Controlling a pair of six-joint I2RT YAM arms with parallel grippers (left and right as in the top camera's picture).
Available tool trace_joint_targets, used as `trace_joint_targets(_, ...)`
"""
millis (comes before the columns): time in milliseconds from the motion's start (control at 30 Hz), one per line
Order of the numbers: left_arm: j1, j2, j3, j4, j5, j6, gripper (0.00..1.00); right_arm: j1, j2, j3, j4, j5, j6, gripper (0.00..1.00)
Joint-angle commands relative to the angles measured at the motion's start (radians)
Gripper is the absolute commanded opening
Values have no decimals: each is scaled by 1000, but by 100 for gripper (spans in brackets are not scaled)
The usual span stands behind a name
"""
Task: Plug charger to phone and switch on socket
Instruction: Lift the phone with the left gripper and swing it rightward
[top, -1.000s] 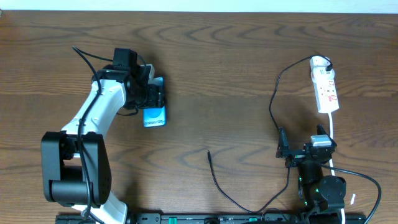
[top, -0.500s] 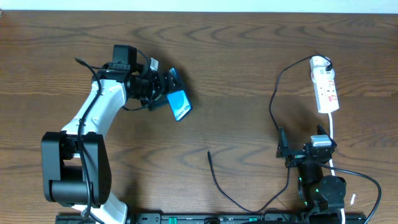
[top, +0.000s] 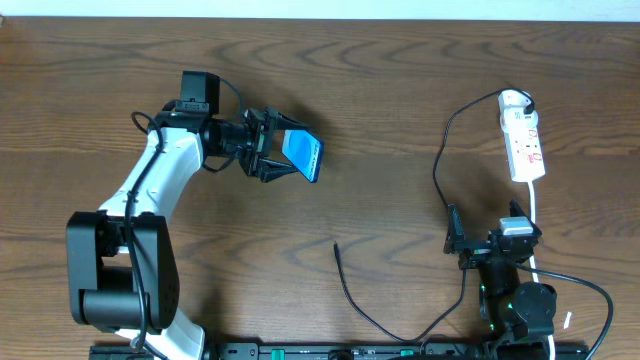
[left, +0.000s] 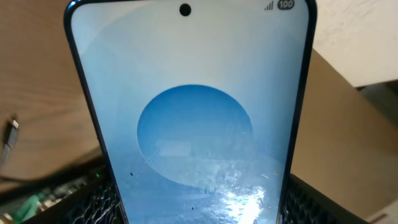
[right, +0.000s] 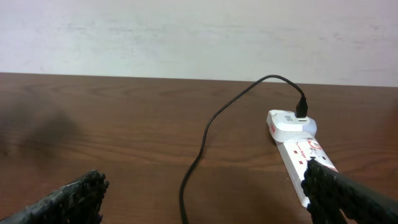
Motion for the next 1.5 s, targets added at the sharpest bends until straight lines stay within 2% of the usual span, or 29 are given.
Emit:
trace_joint_targets(0,-5,-36,23,2,89,-130,8,5,-6,-2,-4,-6,-12,99)
trace_joint_targets(367,-5,-36,23,14,245,-216,7,5,-6,-2,-4,-6,-12,99)
trace_joint_targets(1467,-4,-36,23,13,300,-260,7,5,-6,-2,-4,-6,-12,99)
